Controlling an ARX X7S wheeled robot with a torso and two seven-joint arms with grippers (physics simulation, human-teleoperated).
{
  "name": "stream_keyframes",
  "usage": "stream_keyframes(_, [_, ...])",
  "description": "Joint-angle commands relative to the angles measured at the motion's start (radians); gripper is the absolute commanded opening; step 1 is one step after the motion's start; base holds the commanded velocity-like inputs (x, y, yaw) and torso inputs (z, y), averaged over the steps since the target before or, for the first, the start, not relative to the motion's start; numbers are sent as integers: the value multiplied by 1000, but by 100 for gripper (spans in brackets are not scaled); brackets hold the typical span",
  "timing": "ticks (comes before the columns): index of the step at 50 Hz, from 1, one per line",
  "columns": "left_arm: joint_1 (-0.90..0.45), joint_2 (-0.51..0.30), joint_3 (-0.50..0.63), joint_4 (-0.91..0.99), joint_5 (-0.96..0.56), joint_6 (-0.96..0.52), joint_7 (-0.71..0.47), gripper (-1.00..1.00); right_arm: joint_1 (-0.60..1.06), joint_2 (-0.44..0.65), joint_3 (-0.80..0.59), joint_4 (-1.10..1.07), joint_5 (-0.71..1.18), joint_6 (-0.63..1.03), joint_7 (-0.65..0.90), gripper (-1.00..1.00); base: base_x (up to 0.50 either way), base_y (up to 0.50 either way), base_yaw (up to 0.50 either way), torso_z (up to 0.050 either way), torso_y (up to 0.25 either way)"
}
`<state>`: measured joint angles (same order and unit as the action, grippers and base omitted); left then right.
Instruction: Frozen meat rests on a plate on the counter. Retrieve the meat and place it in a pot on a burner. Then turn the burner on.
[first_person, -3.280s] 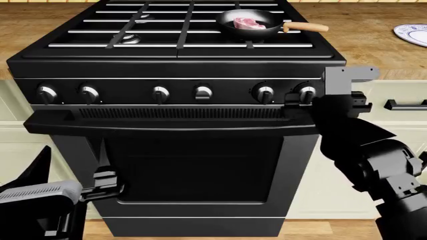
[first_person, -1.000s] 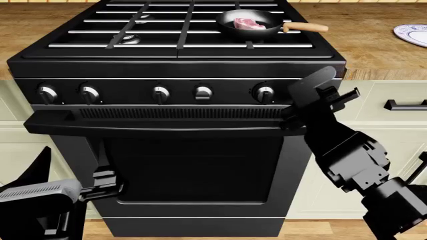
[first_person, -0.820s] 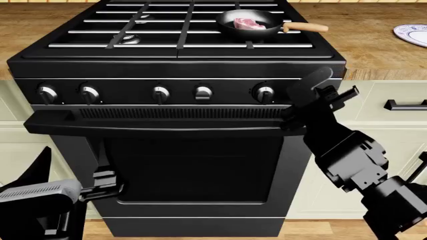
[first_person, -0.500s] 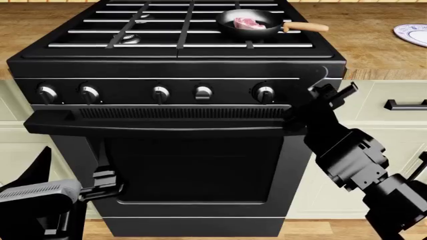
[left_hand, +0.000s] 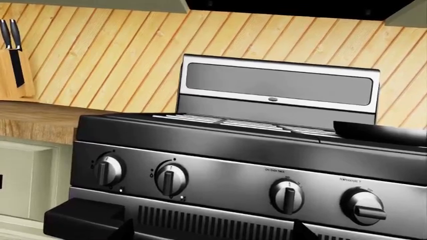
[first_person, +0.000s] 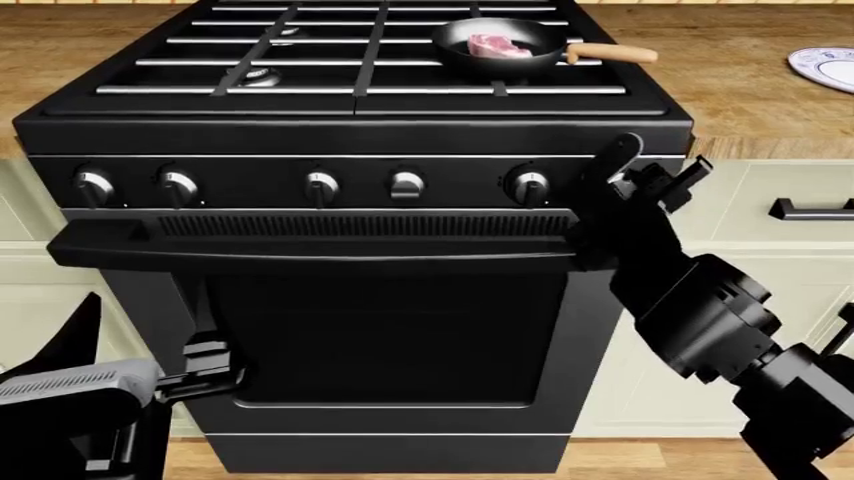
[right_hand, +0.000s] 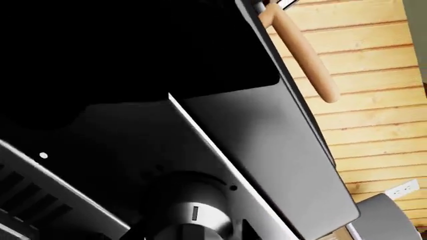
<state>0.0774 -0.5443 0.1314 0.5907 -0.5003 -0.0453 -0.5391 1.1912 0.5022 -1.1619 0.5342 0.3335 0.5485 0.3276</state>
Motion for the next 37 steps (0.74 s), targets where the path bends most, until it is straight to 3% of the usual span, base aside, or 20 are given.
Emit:
stream_keyframes(1, [1,-1,1,1,-1,2,-1,100,28,47,37,-122,-163,101,75,100,0,0,0,0,9])
stream_keyframes(13, [7,-7,-1,22,-4,1,-6,100,17,176,71,-583,-83,383,80,100,0,0,0,0,2])
stream_keyframes(37, [33,-33,-12,123,-1,-2,-27,100,22,255,174,-883,6,568,114,100,0,0,0,0,0])
